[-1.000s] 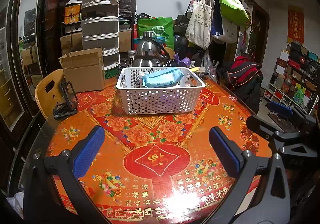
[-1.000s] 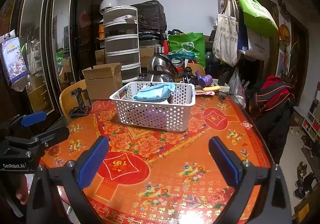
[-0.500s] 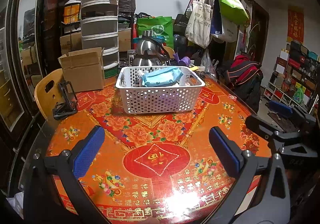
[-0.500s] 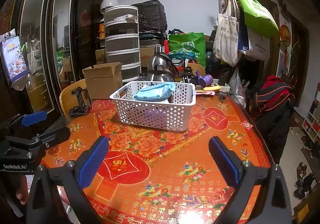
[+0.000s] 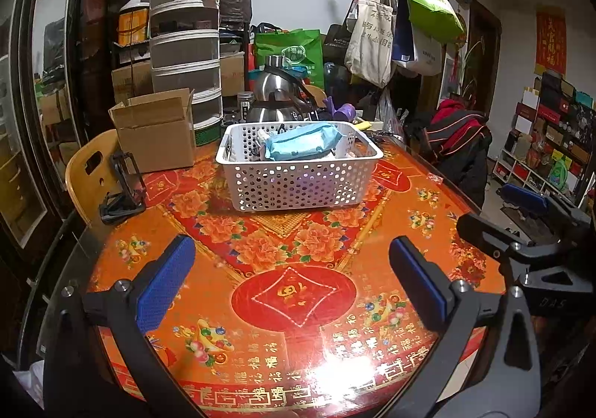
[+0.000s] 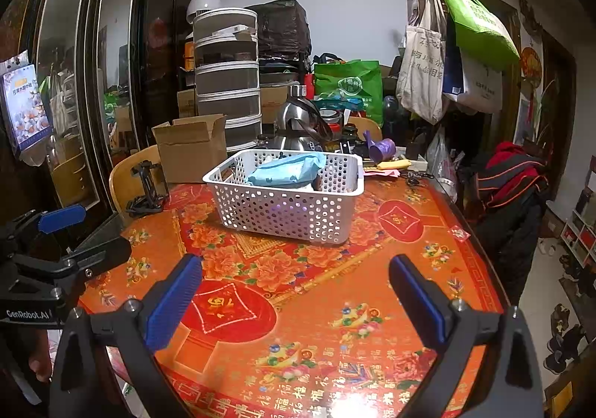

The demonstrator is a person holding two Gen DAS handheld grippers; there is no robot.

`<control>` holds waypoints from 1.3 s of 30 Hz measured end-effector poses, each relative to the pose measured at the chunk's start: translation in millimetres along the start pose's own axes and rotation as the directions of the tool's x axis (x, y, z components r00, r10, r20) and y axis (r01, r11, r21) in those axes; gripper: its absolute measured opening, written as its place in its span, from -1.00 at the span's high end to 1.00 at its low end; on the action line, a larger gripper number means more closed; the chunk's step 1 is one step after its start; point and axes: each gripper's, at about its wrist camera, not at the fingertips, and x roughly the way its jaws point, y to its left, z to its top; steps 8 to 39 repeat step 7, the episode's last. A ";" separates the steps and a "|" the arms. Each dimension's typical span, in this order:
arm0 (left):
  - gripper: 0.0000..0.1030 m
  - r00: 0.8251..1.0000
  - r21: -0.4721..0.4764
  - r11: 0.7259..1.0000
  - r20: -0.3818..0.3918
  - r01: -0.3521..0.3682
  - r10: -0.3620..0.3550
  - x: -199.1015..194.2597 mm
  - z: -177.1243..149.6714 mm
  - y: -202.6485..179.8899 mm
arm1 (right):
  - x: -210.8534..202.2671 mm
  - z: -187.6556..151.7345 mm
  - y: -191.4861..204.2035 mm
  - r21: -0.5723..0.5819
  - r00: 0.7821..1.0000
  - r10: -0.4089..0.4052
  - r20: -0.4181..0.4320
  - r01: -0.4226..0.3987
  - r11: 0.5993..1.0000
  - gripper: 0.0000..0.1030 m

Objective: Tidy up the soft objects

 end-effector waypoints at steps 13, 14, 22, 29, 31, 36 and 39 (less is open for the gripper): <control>-1.00 1.000 0.019 1.000 -0.001 -0.005 0.005 -0.4 -0.4 -1.7 | 0.1 -0.2 0.0 0.000 1.000 0.000 0.001 0.000 1.000 -0.95; -1.00 1.000 0.019 1.000 -0.001 -0.005 0.005 -0.4 -0.4 -1.7 | 0.1 -0.2 0.0 0.000 1.000 0.000 0.001 0.000 1.000 -0.95; -1.00 1.000 0.019 1.000 -0.001 -0.005 0.005 -0.4 -0.4 -1.7 | 0.1 -0.2 0.0 0.000 1.000 0.000 0.001 0.000 1.000 -0.95; -1.00 1.000 0.019 1.000 -0.001 -0.005 0.005 -0.4 -0.4 -1.7 | 0.1 -0.2 0.0 0.000 1.000 0.000 0.001 0.000 1.000 -0.95; -1.00 1.000 0.019 1.000 -0.001 -0.005 0.005 -0.4 -0.4 -1.7 | 0.1 -0.2 0.0 0.000 1.000 0.000 0.001 0.000 1.000 -0.95; -1.00 1.000 0.019 1.000 -0.001 -0.005 0.005 -0.4 -0.4 -1.7 | 0.1 -0.2 0.0 0.000 1.000 0.000 0.001 0.000 1.000 -0.95; -1.00 1.000 0.019 1.000 -0.001 -0.005 0.005 -0.4 -0.4 -1.7 | 0.1 -0.2 0.0 0.000 1.000 0.000 0.001 0.000 1.000 -0.95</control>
